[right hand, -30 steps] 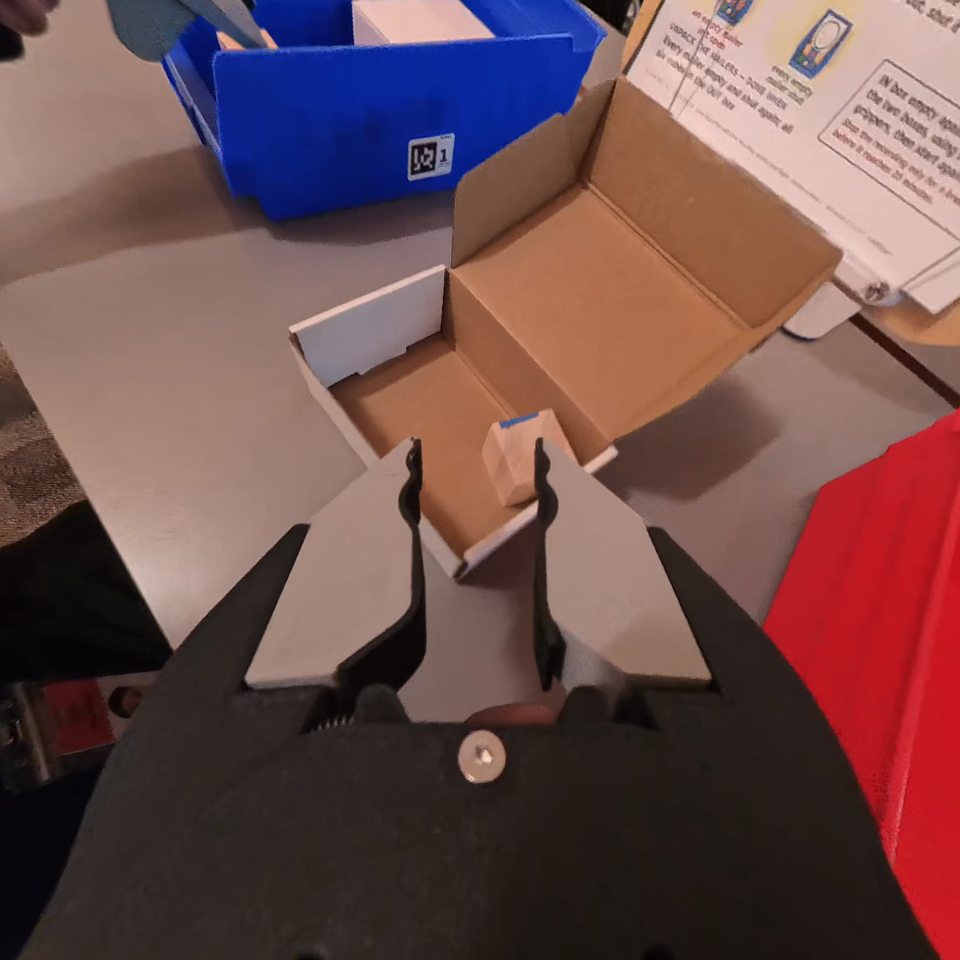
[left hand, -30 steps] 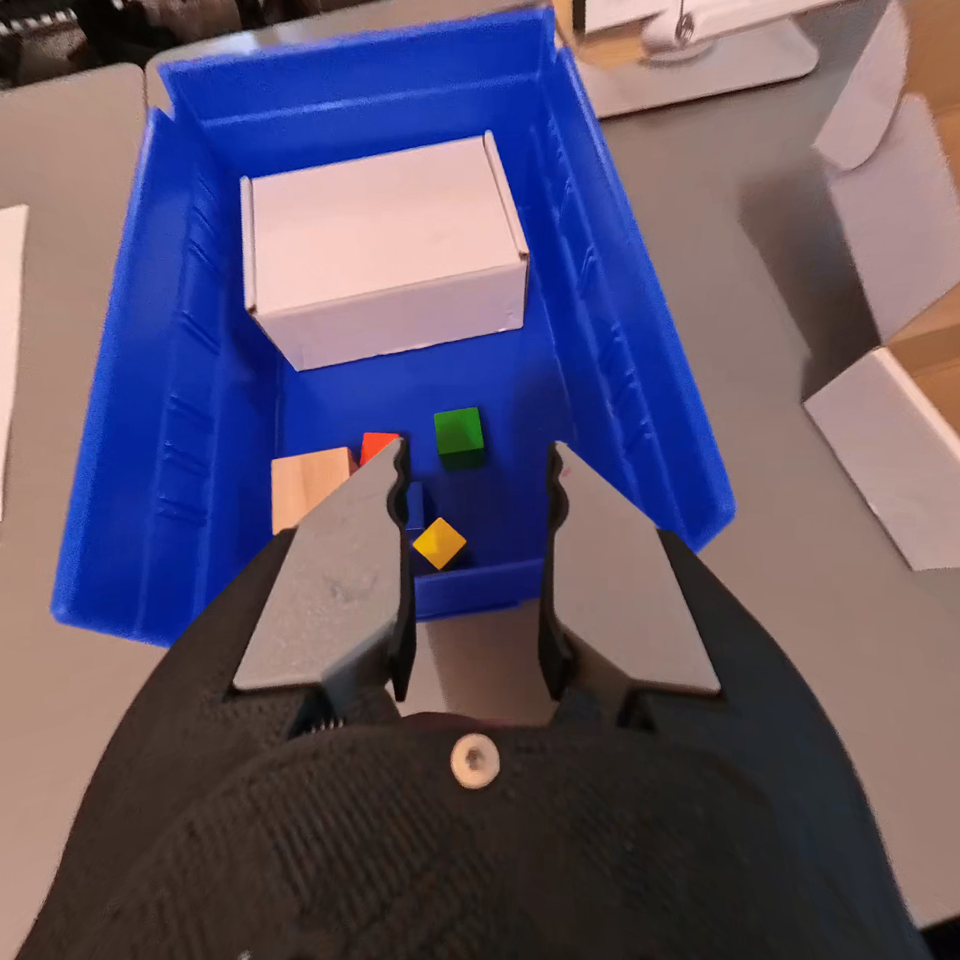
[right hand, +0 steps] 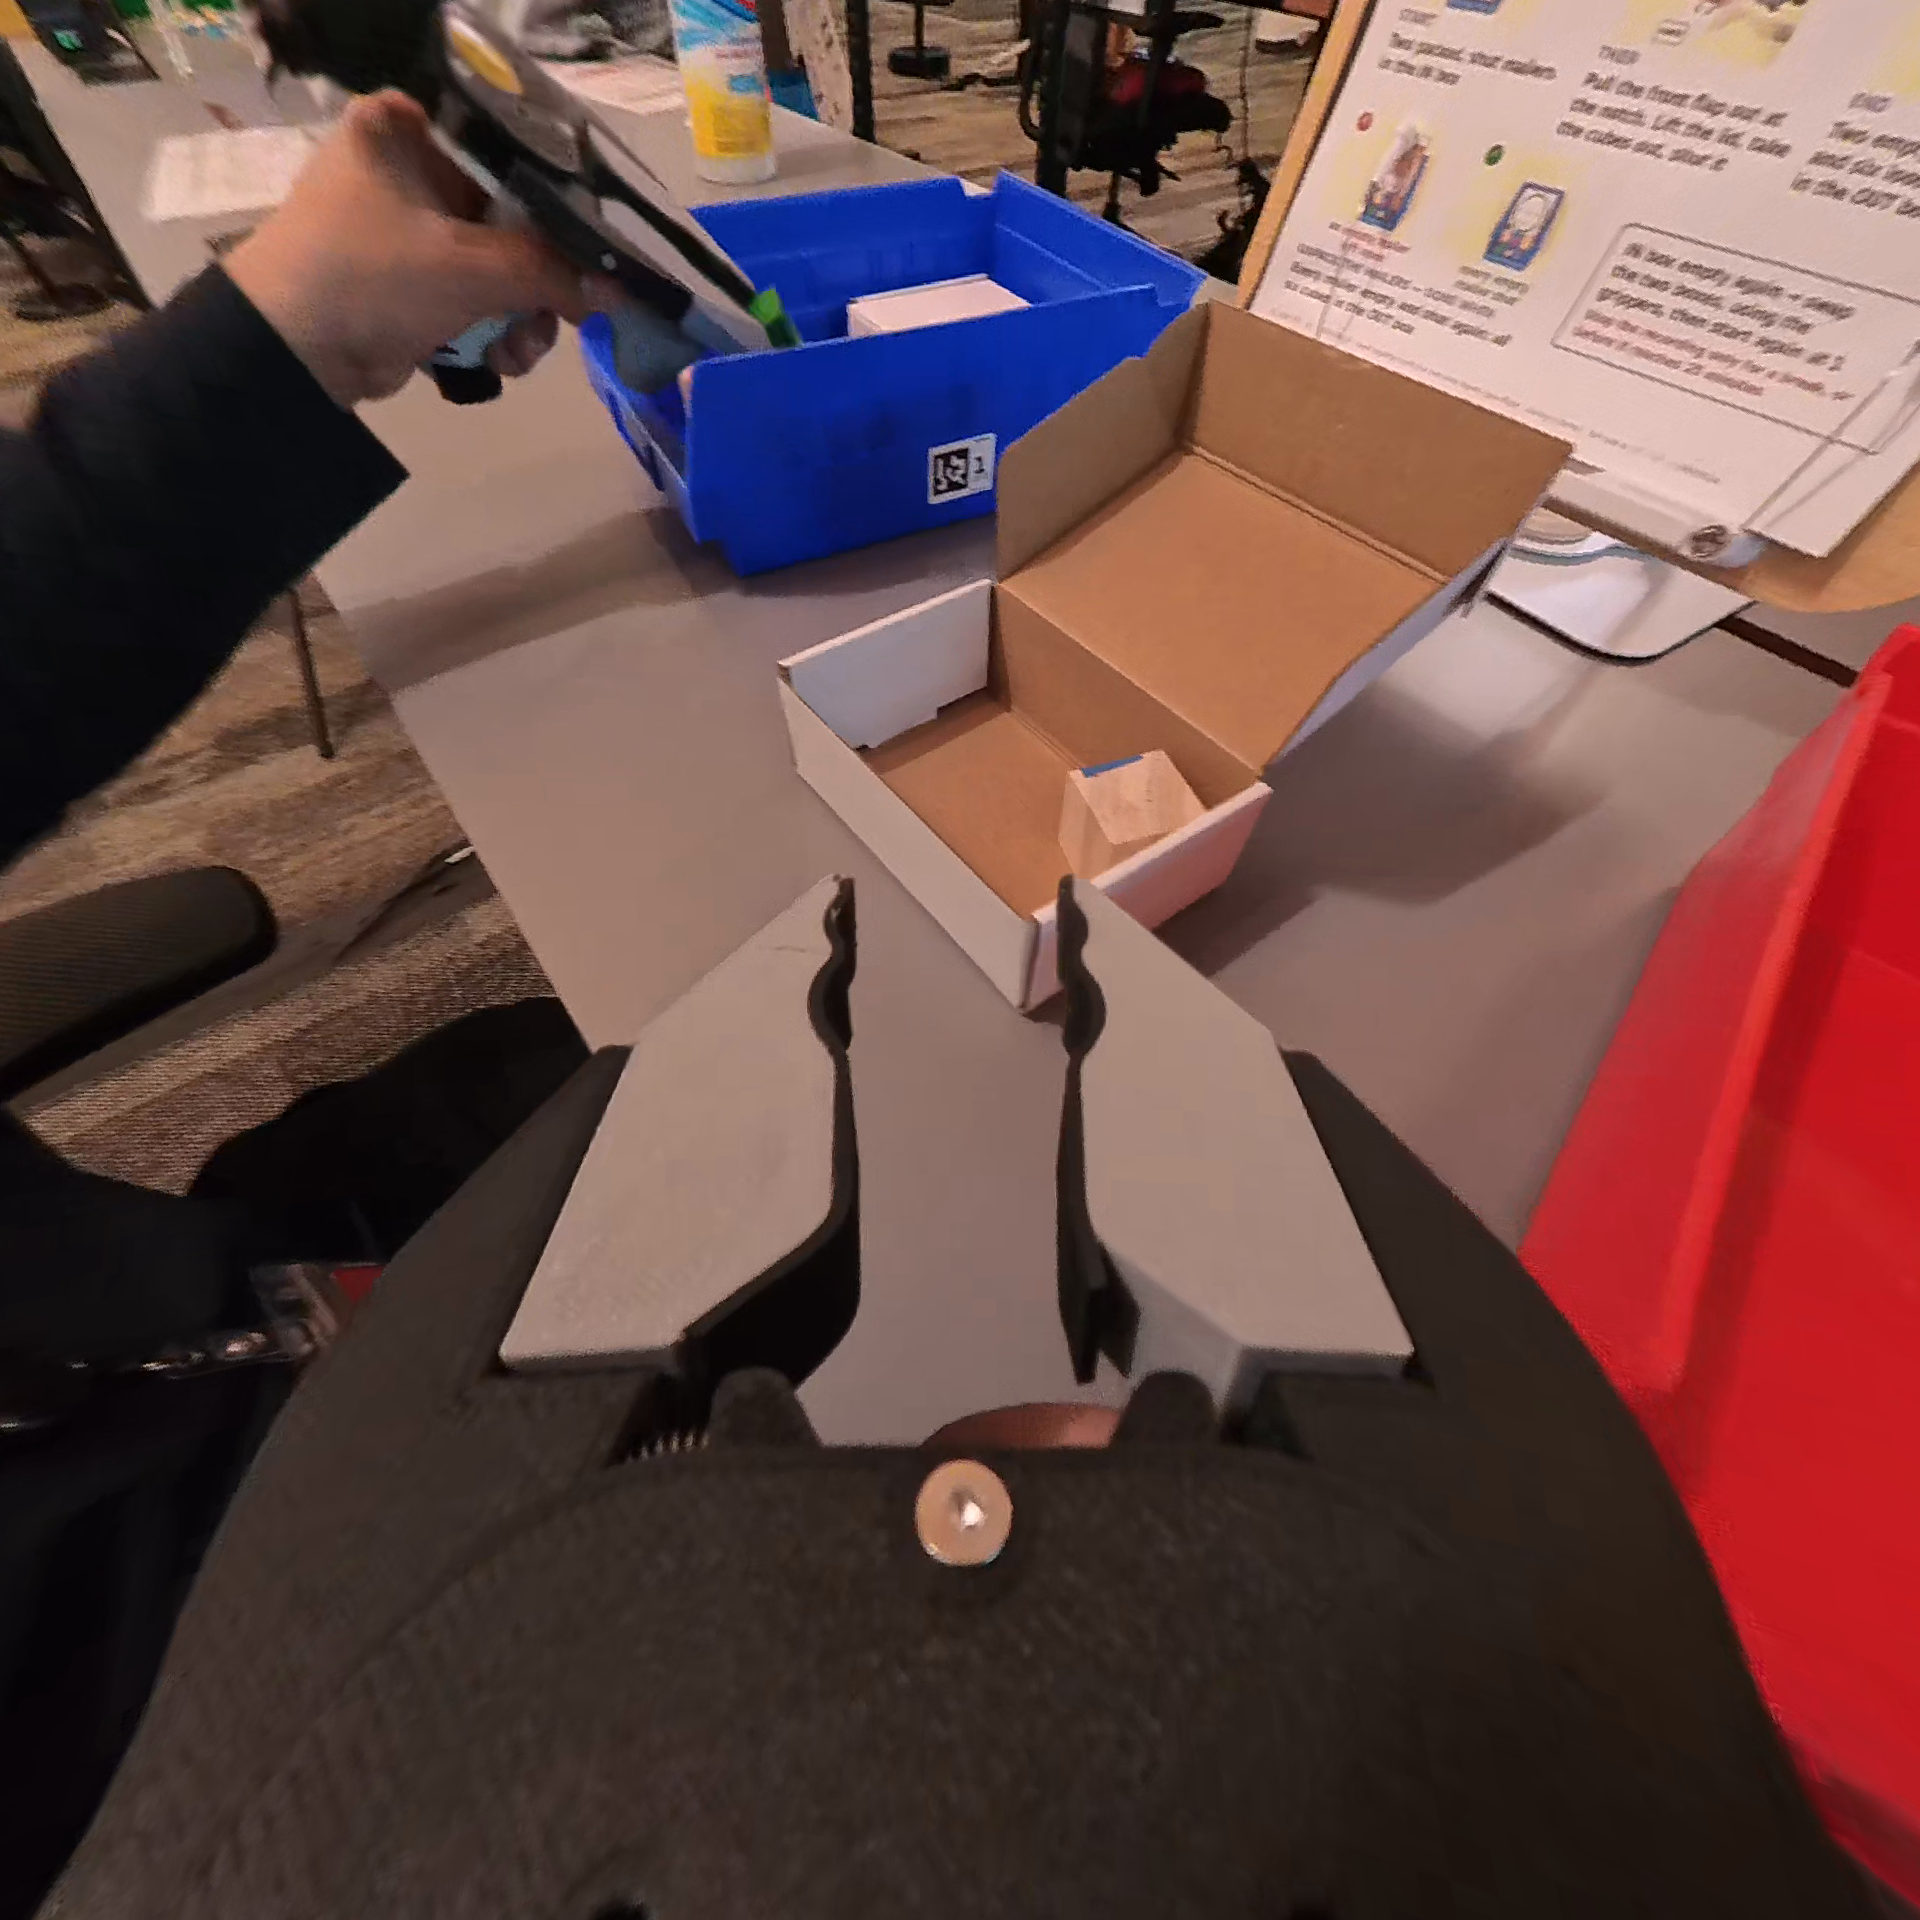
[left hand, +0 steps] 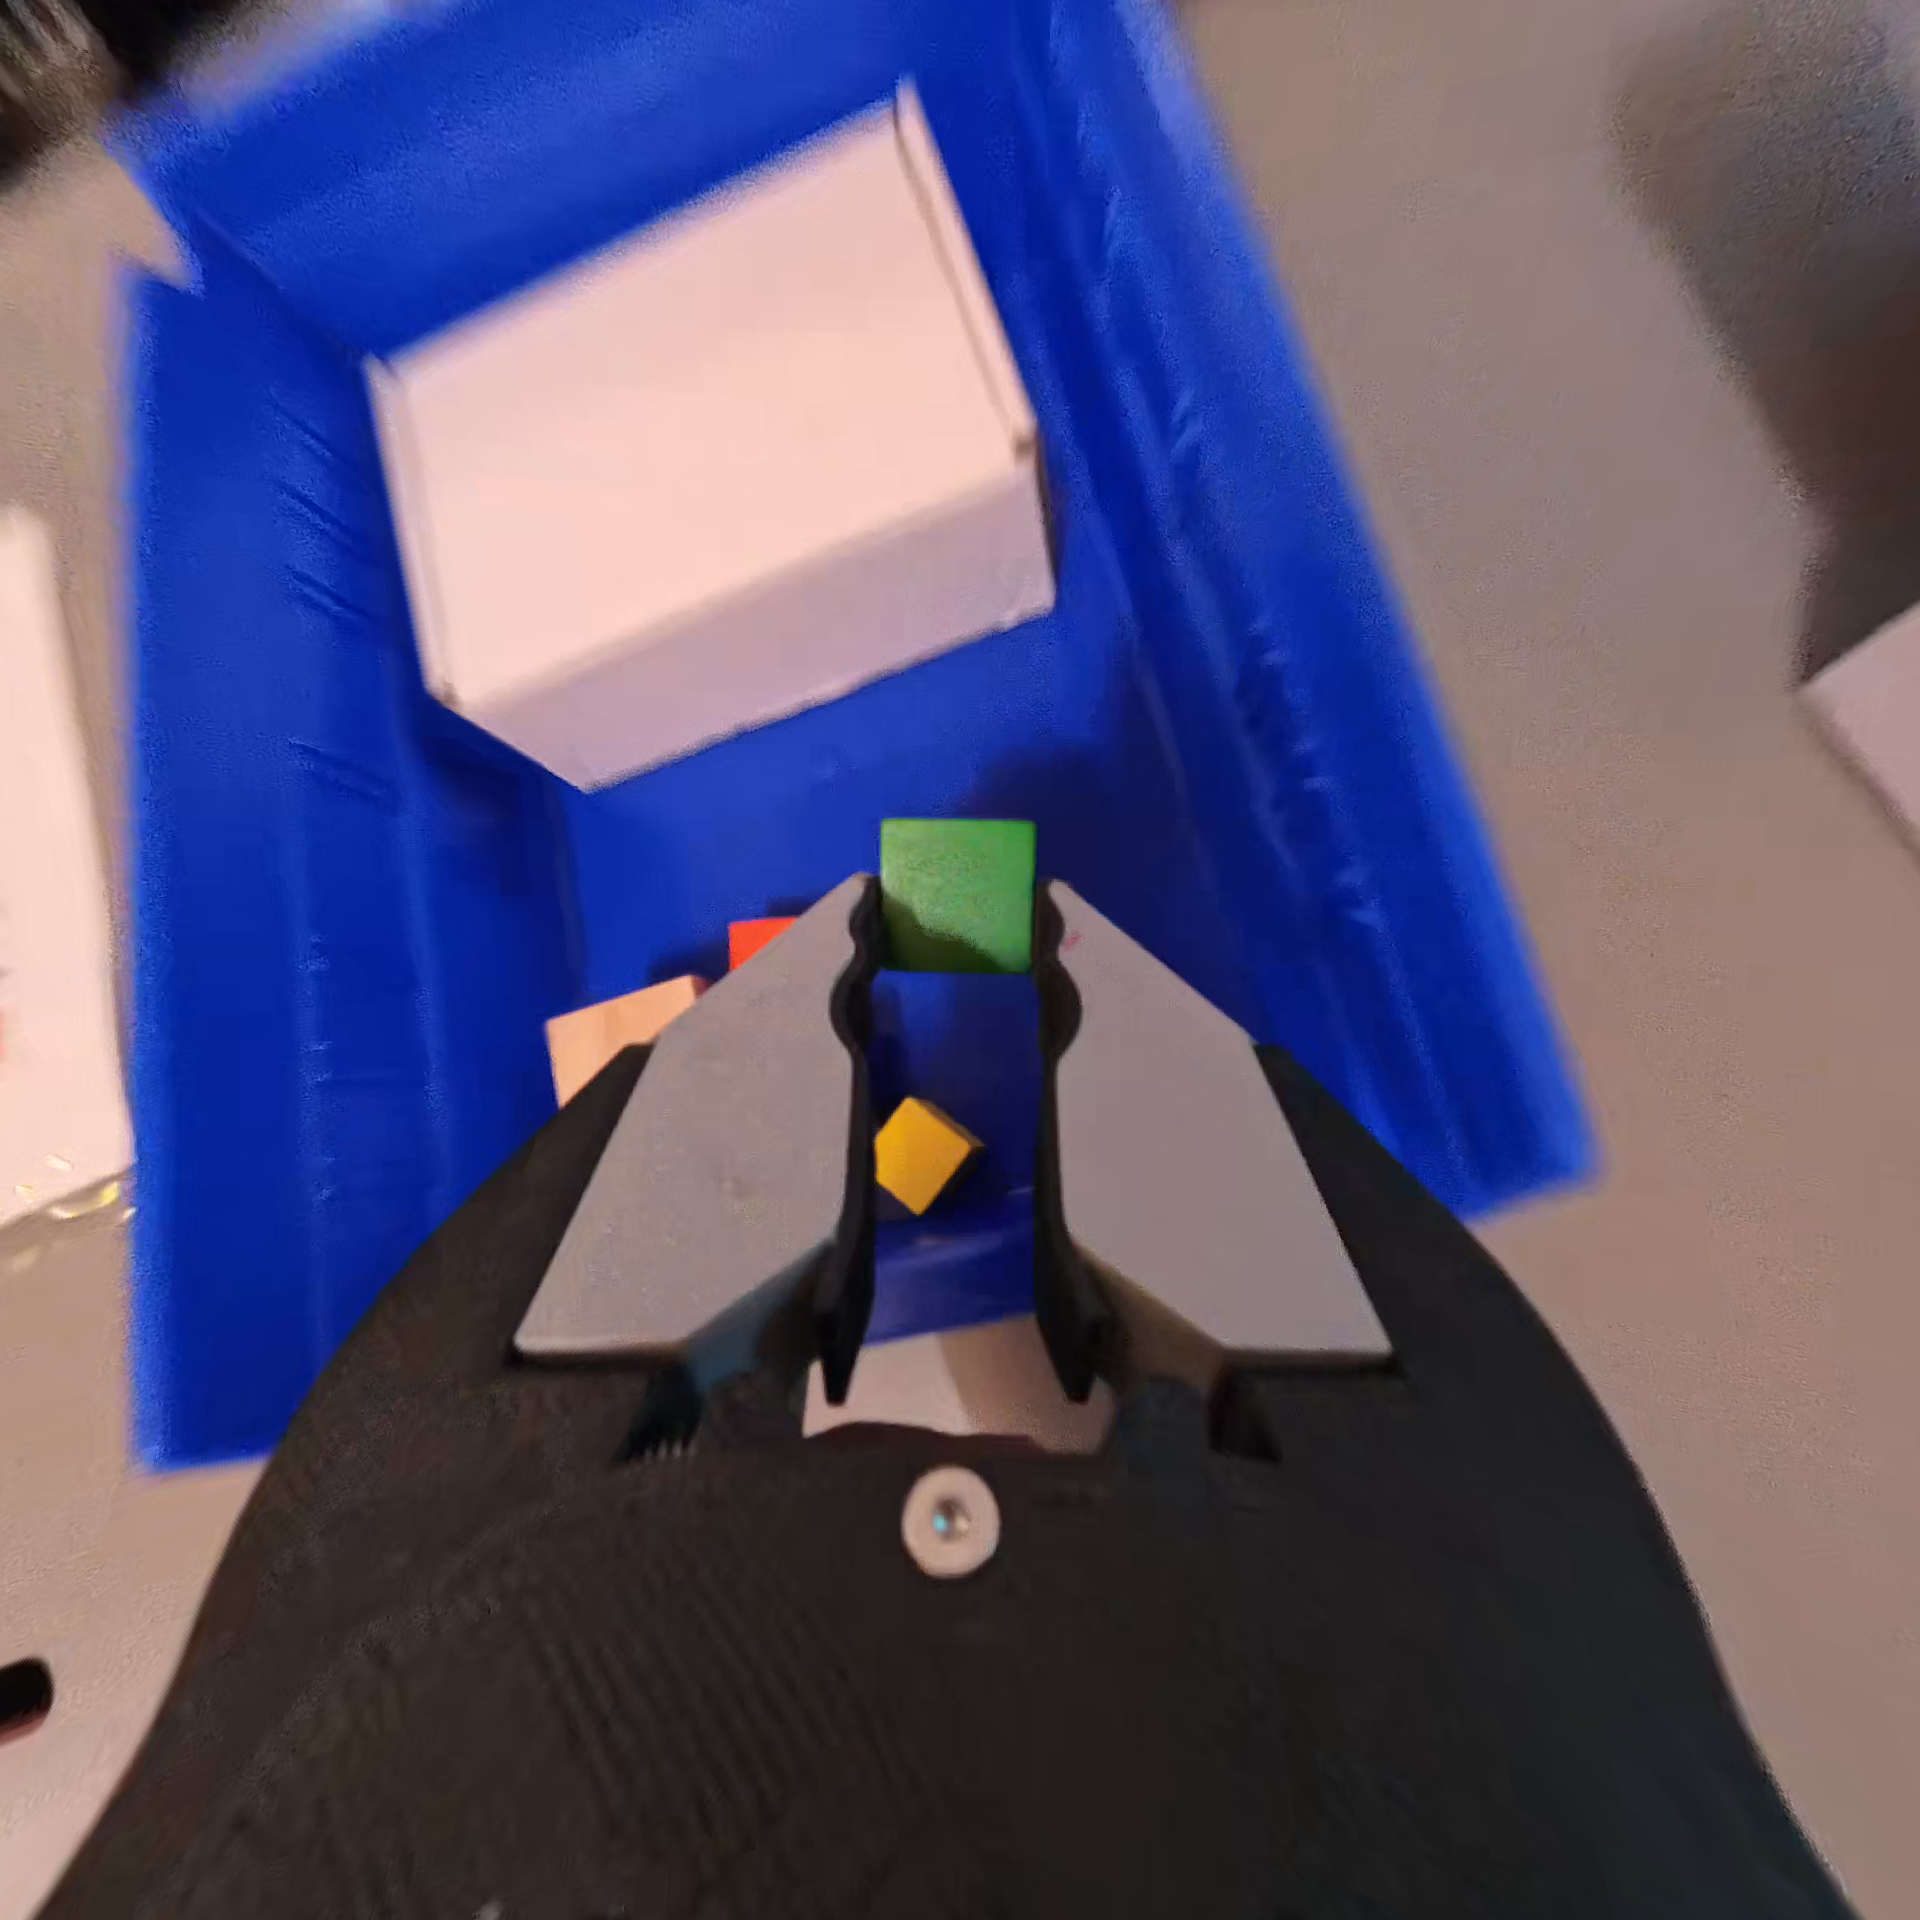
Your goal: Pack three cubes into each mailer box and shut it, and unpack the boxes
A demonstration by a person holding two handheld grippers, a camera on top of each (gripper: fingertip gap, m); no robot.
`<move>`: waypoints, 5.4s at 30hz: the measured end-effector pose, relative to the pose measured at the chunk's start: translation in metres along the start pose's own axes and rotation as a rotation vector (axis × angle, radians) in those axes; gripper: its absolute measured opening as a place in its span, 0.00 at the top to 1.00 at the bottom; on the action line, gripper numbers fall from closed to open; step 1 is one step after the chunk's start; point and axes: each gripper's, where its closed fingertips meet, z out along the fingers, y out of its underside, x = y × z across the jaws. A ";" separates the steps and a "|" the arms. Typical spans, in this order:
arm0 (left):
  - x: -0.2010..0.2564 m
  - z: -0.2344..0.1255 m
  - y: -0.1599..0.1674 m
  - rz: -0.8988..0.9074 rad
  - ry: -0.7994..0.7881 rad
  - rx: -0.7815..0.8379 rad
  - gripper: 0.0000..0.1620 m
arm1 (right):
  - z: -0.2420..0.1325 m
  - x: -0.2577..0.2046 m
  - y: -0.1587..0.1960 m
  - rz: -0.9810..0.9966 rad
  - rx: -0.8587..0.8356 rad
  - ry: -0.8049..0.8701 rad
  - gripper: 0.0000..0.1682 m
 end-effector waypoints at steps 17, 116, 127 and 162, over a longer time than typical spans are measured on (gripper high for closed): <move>0.240 -0.164 -0.067 0.833 0.024 0.834 0.84 | 0.072 -0.083 -0.084 0.170 0.089 -0.330 0.74; 0.222 -0.125 -0.078 0.713 0.006 0.641 1.00 | 0.102 0.005 -0.055 0.143 0.020 0.015 0.89; 0.155 -0.066 -0.051 0.211 0.121 0.279 0.86 | 0.180 0.021 0.003 0.045 -0.336 0.053 0.81; 0.157 -0.082 -0.056 -0.129 0.421 0.364 0.58 | 0.053 0.023 -0.024 0.181 -0.026 -0.001 0.71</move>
